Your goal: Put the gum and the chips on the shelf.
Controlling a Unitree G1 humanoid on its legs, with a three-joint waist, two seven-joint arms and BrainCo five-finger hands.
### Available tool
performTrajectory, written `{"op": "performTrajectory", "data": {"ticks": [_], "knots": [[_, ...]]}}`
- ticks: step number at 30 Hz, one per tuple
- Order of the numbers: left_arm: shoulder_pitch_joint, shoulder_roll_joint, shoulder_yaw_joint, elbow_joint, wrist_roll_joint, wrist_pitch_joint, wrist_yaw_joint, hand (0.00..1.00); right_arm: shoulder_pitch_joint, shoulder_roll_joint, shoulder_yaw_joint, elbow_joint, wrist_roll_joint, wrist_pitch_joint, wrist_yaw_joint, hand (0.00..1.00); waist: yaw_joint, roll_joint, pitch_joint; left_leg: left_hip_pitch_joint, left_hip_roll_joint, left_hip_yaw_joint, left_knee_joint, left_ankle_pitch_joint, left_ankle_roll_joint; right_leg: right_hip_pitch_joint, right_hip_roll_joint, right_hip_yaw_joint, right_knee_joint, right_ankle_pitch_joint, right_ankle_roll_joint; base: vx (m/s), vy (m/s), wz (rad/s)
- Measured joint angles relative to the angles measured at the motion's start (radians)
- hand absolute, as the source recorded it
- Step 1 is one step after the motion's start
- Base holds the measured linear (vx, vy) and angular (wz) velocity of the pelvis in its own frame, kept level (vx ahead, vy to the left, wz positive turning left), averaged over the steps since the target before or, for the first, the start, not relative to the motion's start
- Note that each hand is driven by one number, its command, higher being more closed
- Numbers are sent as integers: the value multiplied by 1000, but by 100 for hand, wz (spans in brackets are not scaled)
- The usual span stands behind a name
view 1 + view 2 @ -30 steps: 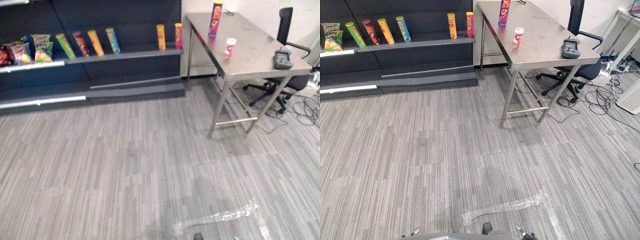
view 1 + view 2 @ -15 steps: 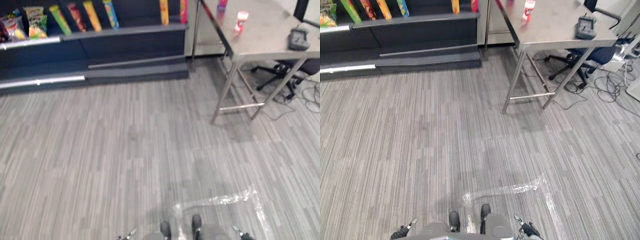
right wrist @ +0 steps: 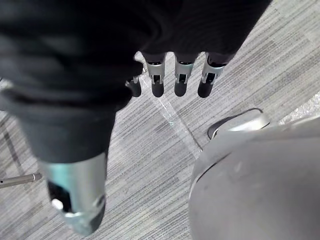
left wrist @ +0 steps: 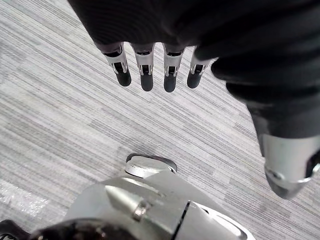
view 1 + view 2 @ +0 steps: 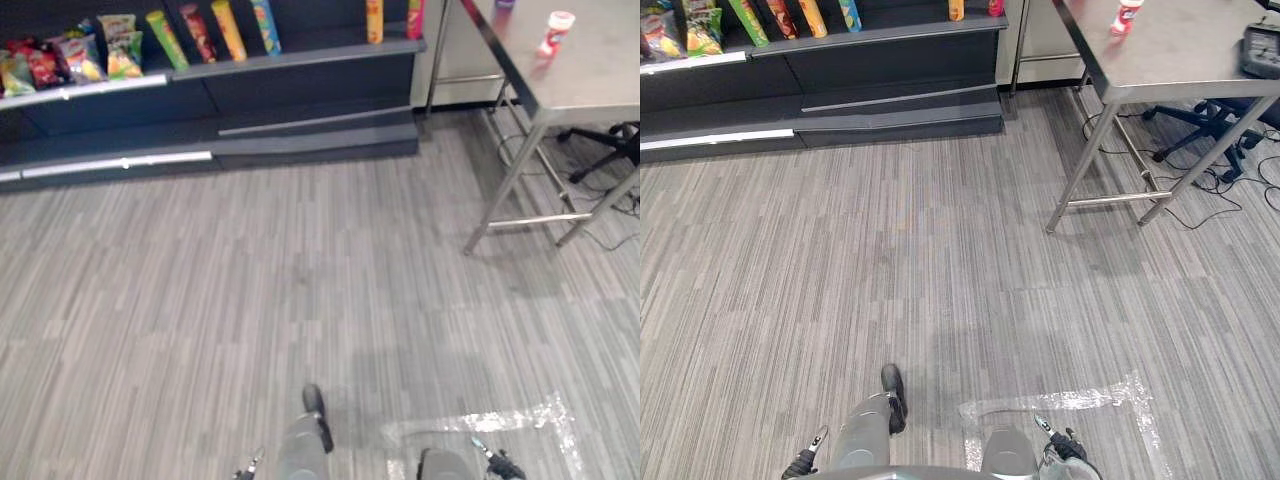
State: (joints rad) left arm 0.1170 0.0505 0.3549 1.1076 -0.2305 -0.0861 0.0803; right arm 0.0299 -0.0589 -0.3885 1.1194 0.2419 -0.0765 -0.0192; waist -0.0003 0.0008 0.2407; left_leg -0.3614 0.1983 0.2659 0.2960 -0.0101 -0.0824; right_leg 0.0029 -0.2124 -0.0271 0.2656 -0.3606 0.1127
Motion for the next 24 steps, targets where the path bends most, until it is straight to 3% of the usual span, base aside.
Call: {"op": "performTrajectory", "data": {"ticks": [1, 2, 3, 4, 6, 7, 9, 10, 11, 12, 13, 14, 16, 19, 21, 22, 23, 24], "knots": [[-1, 3, -4, -1, 0, -3, 0, 0, -12, 1, -3, 16, -2, 1, 5, 0, 0, -3, 2, -16, 1, 5, 48, -42, 3, 24, 10, 14, -37, 8, -15, 452, 345, -19], [-1, 2, -6, 0, 4, -12, 0, 0, -21, 5, -8, 36, -3, 0, 7, 0, 5, -6, -1, -37, 5, 8, 145, -121, 11, 54, 17, 33, -63, 79, -28, 469, 295, -29], [0, 9, -9, 3, 9, -14, -1, 0, -23, 10, -9, 42, -6, 2, 8, 0, 7, -19, -12, -33, -6, 28, 193, -166, 24, 68, -6, 54, -79, 125, -5, 471, 327, -26], [0, 15, -15, 7, 9, -13, -1, 0, -24, 13, -14, 45, -7, 2, 8, 0, 6, -25, -21, -28, -17, 37, 199, -179, 29, 71, -21, 69, -83, 144, -2, 473, 372, -24], [0, 32, -45, 24, 16, -13, -1, 0, -25, 20, -49, 48, -8, 2, 10, 0, 7, -43, -38, 24, -61, 85, 167, -190, 44, 49, -66, 107, -54, 239, 19, 519, 381, -47], [2, 35, -50, 27, 16, -11, 0, 0, -29, 19, -58, 43, -8, 2, 15, 0, 5, -34, -41, 95, -81, 89, 115, -190, 45, -12, -69, 129, 82, 333, 18, 471, 332, -67], [5, 36, -73, 26, 17, -10, 0, 0, -25, 18, -57, 42, -7, 3, 15, 0, 3, -26, -43, 168, -89, 100, 59, -191, 47, -77, -68, 129, 235, 433, 6, 325, 219, -45], [7, 48, -113, 25, 18, -12, -1, 0, -21, 16, -59, 32, -1, 0, 17, 0, -9, -7, -34, 245, -96, 109, 4, -207, 75, -149, -56, 132, 417, 470, 21, 334, 186, -15], [-6, 63, -146, 25, 18, -12, -4, 0, -24, 11, -41, 27, -3, -1, 17, 0, -25, -13, -32, 308, -111, 106, -40, -221, 96, -223, -32, 134, 610, 432, 20, 325, 162, -1], [-13, 68, -158, 24, 18, -12, -6, 0, -25, 10, -30, 25, -2, 1, 17, 0, -27, -15, -31, 336, -118, 107, -60, -222, 96, -255, -18, 128, 683, 402, 19, 307, 103, 5], [-26, 69, -174, 23, 19, -13, -9, 0, -25, 5, -14, 14, 0, -2, 17, 0, -25, -10, -25, 412, -132, 111, -116, -223, 98, -332, 9, 74, 777, 323, -21, 306, 60, -2], [-32, 67, -175, 26, 19, -12, -9, 0, -27, -4, 6, 11, 0, -3, 17, 0, -27, -3, -18, 459, -138, 114, -152, -223, 98, -366, 17, 30, 784, 274, -48, 299, 46, -5], [-41, 54, -172, 26, 19, -11, -9, 0, -30, -7, 12, -10, 2, -9, 19, 0, -32, 7, -3, 528, -143, 117, -201, -243, 105, -432, 53, -46, 689, 233, -70, 321, -12, 9], [-55, 41, -152, 28, 21, -3, -8, 0, -34, -11, 12, -13, 3, -18, 19, 0, -36, 15, 17, 572, -137, 107, -225, -273, 79, -471, 89, -93, 404, 243, -67, 321, -123, 20], [-61, 32, -118, 28, 33, 1, -8, 0, -31, -10, 10, -12, 3, -18, 18, 0, -49, 13, 34, 611, -134, 90, -232, -322, 39, -466, 88, -87, 34, 336, -40, 409, -225, 27], [-61, 28, -100, 33, 44, 1, -8, 0, -24, -11, 6, -12, 3, -18, 18, 0, -52, 11, 35, 628, -135, 81, -235, -338, 25, -460, 83, -78, -29, 376, -41, 473, -249, 23], [-69, 7, -64, 55, 57, 3, -11, 0, -17, -17, -5, -12, 2, -17, 19, 0, -55, 36, 53, 669, -113, 65, -252, -359, 23, -446, 104, -89, 7, 466, -47, 513, -217, 18], [-81, -27, -31, 68, 57, 1, -16, 0, -9, -25, -15, -13, -1, -18, 19, 0, -54, 75, 46, 675, -90, 47, -256, -337, 22, -478, 131, -97, 87, 405, -70, 535, -209, 7]]}}
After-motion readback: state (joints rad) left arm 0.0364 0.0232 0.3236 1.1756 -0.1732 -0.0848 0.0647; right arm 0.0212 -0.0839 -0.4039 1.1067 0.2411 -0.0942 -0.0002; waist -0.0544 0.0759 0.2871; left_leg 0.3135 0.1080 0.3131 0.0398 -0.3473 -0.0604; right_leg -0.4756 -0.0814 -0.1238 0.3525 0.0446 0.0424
